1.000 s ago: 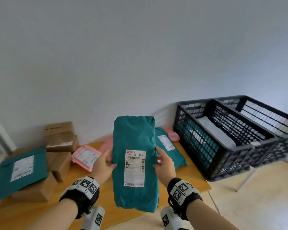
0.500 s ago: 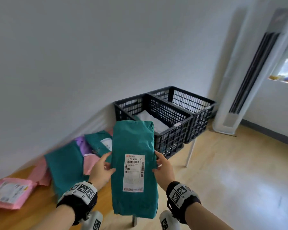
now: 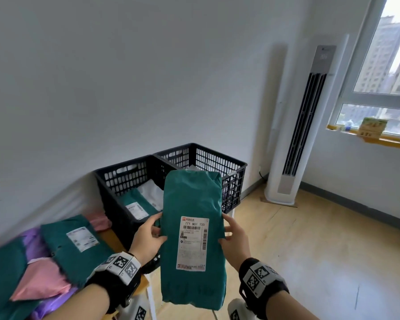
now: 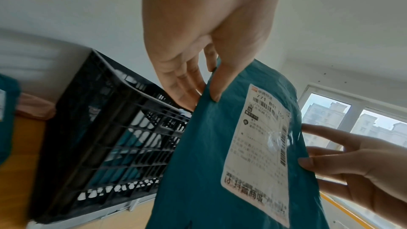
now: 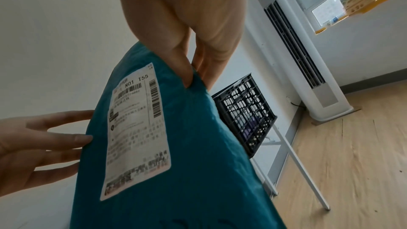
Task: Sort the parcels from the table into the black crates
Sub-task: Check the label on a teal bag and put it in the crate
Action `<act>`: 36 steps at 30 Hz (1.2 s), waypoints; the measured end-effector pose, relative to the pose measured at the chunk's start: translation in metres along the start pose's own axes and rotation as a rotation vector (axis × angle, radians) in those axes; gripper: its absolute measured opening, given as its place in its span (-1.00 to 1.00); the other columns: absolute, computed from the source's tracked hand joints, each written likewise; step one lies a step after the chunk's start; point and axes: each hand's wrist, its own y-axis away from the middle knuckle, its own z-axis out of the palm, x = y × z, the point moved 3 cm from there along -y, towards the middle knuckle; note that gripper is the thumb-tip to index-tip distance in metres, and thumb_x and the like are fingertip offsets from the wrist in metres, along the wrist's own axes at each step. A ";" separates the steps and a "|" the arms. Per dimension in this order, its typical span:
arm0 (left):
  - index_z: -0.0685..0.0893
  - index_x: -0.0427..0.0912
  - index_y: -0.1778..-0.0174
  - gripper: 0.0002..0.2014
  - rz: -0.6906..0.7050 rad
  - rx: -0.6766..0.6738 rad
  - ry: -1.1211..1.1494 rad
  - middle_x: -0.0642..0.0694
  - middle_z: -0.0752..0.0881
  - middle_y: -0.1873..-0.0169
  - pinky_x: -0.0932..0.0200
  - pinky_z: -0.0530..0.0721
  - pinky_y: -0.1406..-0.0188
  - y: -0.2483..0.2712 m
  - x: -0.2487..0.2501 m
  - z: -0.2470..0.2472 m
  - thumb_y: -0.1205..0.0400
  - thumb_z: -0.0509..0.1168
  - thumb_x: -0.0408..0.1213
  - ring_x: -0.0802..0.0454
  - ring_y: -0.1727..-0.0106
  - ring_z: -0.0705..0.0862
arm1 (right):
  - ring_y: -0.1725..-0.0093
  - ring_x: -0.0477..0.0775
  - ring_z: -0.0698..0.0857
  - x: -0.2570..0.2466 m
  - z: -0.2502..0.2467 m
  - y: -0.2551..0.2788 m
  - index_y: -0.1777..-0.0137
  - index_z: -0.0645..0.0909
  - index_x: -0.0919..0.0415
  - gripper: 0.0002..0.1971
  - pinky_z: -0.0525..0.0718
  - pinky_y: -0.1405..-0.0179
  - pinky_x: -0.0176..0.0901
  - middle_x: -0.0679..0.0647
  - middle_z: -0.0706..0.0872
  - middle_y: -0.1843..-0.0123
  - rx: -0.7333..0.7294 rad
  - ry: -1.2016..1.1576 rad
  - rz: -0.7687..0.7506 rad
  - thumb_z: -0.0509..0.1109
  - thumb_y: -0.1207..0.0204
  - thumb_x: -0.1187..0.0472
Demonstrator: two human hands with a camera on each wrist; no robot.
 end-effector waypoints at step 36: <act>0.50 -0.08 0.27 -0.72 0.160 0.142 -0.022 0.00 0.61 0.33 0.05 0.71 0.08 -0.410 0.172 0.124 -0.49 0.40 -0.54 -0.05 0.21 0.64 | 0.00 0.11 0.73 -0.078 -0.134 -0.462 -0.44 0.50 0.04 -0.34 0.80 0.12 0.05 0.05 0.71 0.04 0.040 0.106 -0.198 0.38 -0.39 0.57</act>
